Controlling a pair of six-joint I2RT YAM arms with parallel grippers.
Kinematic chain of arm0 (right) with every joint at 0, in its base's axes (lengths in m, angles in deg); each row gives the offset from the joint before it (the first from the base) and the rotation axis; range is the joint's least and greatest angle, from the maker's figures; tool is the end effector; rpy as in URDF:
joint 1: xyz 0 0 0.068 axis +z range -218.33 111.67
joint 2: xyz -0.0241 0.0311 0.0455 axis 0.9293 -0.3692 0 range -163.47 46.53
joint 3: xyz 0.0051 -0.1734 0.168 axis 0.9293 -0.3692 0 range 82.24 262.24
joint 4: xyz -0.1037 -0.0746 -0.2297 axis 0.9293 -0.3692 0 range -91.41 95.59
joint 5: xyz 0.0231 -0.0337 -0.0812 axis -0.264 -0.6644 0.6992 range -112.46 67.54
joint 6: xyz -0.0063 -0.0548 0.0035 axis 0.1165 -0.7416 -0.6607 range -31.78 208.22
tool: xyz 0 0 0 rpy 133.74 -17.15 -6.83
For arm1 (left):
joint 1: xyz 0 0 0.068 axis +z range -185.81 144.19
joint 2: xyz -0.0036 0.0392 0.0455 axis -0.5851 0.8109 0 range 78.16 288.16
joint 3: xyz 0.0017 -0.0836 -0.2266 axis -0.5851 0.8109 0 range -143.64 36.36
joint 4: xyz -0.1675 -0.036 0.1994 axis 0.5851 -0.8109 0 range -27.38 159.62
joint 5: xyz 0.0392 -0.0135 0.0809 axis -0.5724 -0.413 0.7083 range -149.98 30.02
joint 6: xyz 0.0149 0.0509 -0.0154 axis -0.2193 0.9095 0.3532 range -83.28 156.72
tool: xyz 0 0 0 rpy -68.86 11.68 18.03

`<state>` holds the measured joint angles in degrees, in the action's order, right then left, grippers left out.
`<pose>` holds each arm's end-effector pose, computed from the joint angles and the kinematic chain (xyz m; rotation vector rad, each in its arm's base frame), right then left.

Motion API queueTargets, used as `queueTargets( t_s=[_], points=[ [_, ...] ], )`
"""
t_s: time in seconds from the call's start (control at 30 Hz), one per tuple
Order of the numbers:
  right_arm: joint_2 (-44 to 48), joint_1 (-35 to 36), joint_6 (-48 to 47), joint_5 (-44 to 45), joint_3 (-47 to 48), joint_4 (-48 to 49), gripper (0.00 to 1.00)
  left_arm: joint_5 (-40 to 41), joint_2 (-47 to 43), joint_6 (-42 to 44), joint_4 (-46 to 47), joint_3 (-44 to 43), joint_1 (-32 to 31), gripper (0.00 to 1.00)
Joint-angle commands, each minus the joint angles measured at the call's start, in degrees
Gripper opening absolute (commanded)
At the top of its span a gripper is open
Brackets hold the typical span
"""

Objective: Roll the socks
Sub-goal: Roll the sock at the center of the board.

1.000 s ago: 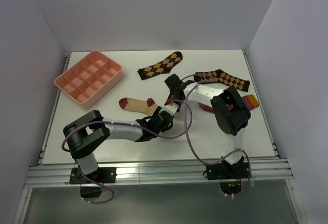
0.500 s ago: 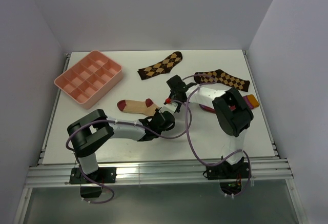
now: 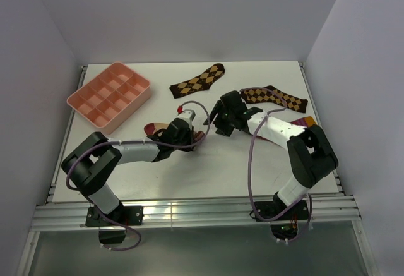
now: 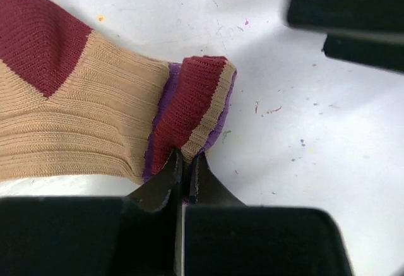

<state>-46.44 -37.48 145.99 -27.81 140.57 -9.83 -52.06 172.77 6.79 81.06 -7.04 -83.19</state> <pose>0.2904 0.1776 0.1684 0.5637 2.5443 0.7486 0.2242 -0.2359 0.1185 0.2773 2.3024 -0.5533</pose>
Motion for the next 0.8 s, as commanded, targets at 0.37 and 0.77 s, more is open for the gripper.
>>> queueTargets(
  t_s=[0.37,0.77],
  points=[
    [-2.12,2.90,1.37,-1.25,-6.65,13.39,0.71,-34.02,4.18,-22.44,11.40,9.12,14.85,0.01],
    [-7.66,4.22,0.85,-2.13,-4.27,15.24,0.63,-36.84,8.66,-24.03,6.23,4.29,17.40,0.01]
  ],
)
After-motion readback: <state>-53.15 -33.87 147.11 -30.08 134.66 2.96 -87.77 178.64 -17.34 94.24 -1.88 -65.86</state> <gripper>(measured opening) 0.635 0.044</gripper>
